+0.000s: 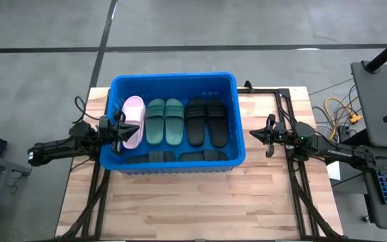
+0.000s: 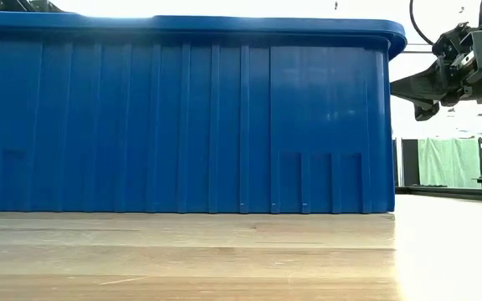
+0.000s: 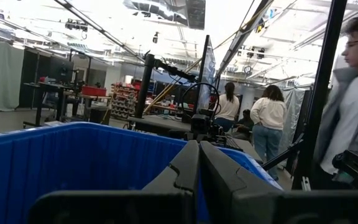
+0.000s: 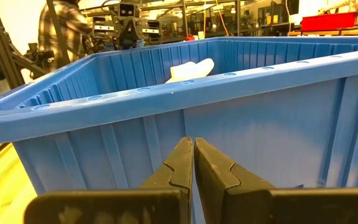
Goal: Pick and place slides into bin
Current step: Return to Home Position
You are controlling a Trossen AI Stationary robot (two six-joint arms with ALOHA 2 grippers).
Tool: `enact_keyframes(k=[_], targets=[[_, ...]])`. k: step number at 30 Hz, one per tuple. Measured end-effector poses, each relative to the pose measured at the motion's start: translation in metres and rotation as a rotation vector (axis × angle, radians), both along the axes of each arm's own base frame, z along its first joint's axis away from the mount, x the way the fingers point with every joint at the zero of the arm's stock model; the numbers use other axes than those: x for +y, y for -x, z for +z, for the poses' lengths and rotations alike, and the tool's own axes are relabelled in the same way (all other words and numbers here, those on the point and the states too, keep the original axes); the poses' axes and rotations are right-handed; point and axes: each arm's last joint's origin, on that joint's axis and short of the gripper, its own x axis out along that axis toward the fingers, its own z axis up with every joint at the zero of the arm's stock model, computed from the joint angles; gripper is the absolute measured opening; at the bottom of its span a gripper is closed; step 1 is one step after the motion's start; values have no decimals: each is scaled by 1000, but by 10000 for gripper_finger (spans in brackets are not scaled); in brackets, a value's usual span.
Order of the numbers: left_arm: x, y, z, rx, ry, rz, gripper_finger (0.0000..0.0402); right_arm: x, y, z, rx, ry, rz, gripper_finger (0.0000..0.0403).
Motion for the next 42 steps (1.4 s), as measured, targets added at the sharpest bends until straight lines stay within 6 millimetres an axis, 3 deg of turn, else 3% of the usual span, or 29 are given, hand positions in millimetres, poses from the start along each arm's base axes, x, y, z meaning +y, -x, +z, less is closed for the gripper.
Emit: enact_keyframes(k=[42], targets=[[0,0,0,1,0,0,0,0,0,0,0,0,0,9]])
